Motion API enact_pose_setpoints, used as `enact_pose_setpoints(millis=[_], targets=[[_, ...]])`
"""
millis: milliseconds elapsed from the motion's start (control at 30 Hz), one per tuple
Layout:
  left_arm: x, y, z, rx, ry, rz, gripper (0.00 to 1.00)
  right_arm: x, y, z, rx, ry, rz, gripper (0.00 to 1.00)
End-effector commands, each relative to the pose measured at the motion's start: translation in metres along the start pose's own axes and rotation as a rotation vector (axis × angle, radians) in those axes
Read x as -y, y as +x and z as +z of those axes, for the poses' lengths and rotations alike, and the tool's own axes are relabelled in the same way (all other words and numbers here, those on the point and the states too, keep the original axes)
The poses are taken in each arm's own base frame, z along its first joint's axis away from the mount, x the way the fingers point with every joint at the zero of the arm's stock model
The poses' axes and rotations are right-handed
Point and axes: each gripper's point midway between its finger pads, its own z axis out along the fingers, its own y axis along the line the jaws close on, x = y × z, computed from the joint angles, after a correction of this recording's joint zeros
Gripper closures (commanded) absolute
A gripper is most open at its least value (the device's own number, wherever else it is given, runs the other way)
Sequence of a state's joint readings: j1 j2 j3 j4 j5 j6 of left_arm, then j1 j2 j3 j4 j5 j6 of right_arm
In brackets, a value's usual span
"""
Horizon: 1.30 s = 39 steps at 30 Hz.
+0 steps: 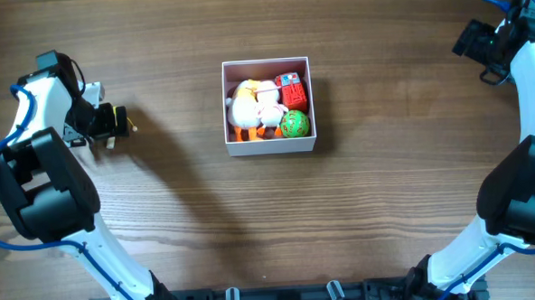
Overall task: Pack container
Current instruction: 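Lower the left gripper and grasp the rattle drum handle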
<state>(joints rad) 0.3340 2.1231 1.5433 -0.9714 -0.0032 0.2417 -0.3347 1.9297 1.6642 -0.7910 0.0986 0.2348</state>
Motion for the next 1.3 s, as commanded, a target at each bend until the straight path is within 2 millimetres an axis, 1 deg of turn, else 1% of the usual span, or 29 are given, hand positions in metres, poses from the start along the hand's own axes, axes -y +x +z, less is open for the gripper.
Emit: enact_pose_setpoints(millis=[0, 233, 500, 800, 867, 933, 967, 1000, 1033, 1167, 1200, 1233, 1267], targets=[[0.001, 0.009, 0.017, -0.055, -0.006, -0.009, 0.0, 0.002, 0.0, 0.001, 0.004, 0.016, 0.01, 0.0], [0.002, 0.007, 0.018, -0.051, -0.005, -0.007, 0.0, 0.002, 0.0, 0.001, 0.004, 0.016, 0.01, 0.0], [0.002, 0.01, 0.031, -0.076, -0.005, -0.037, 0.0, 0.002, 0.0, 0.001, 0.004, 0.016, 0.01, 0.0], [-0.003, 0.01, 0.031, -0.079, -0.032, -0.035, 0.0, 0.002, 0.0, 0.001, 0.004, 0.016, 0.01, 0.0], [-0.003, 0.01, 0.031, -0.078, -0.032, -0.035, 0.09, 0.002, 0.0, 0.001, 0.004, 0.016, 0.01, 0.0], [-0.003, 0.01, 0.031, -0.079, -0.032, -0.036, 0.22, 0.002, 0.0, 0.001, 0.004, 0.016, 0.01, 0.0], [-0.003, 0.01, 0.031, -0.079, -0.032, -0.035, 0.32, 0.002, 0.0, 0.001, 0.004, 0.016, 0.01, 0.0], [-0.003, 0.01, 0.031, -0.08, -0.032, -0.036, 0.39, 0.002, 0.0, 0.001, 0.004, 0.016, 0.01, 0.0], [-0.003, 0.01, 0.031, -0.079, -0.032, -0.036, 0.42, 0.002, 0.0, 0.001, 0.004, 0.016, 0.01, 0.0], [-0.003, 0.01, 0.031, -0.079, -0.032, -0.036, 0.41, 0.002, 0.0, 0.001, 0.004, 0.016, 0.01, 0.0], [-0.003, 0.01, 0.031, -0.079, -0.032, -0.036, 0.42, 0.002, 0.0, 0.001, 0.004, 0.016, 0.01, 0.0], [-0.003, 0.01, 0.031, -0.079, -0.032, -0.036, 0.45, 0.002, 0.0, 0.001, 0.004, 0.016, 0.01, 0.0], [-0.003, 0.01, 0.031, -0.079, -0.032, -0.036, 0.5, 0.002, 0.0, 0.001, 0.004, 0.016, 0.01, 0.0]])
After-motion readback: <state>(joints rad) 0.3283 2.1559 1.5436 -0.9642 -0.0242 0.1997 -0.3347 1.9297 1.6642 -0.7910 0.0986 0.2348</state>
